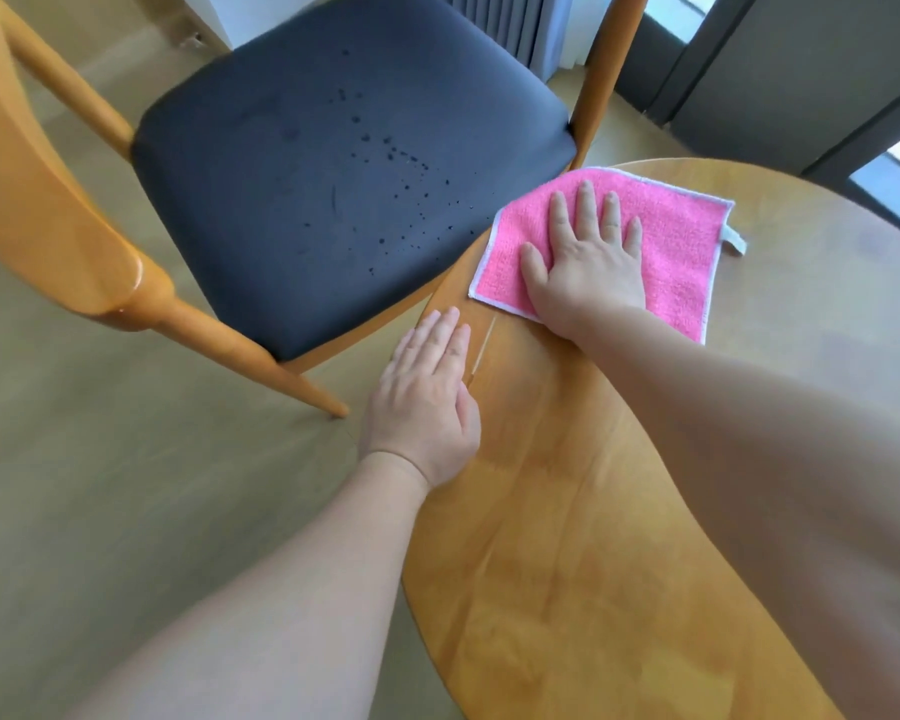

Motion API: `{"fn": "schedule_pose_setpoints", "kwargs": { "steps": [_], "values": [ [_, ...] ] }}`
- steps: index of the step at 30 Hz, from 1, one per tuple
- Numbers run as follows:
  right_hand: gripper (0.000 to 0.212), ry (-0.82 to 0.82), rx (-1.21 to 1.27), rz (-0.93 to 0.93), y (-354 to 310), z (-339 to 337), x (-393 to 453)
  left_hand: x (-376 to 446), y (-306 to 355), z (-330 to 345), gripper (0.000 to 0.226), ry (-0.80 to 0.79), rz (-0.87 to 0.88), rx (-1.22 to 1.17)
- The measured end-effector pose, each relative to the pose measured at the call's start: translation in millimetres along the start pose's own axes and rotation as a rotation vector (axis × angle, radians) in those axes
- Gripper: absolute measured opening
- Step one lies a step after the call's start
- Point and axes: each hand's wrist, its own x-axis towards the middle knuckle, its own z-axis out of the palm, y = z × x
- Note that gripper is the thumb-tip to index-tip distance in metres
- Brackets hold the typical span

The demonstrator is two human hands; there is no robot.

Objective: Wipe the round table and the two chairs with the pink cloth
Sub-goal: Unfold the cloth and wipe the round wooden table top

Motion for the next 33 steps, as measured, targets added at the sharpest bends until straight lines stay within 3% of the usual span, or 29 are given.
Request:
{"fn": "schedule_pose_setpoints", "kwargs": {
  "steps": [15,23,33],
  "values": [
    [0.072,-0.011,-0.009,-0.129,9,4,-50,-6,5,2,0.061,0.058,-0.028,-0.052],
    [0.070,-0.049,-0.005,-0.154,16,12,-141,-12,2,1,0.054,0.114,-0.054,-0.167],
    [0.066,-0.127,-0.009,-0.109,4,28,-257,-93,-26,-5,0.055,0.079,-0.168,-0.307]
  ]
}}
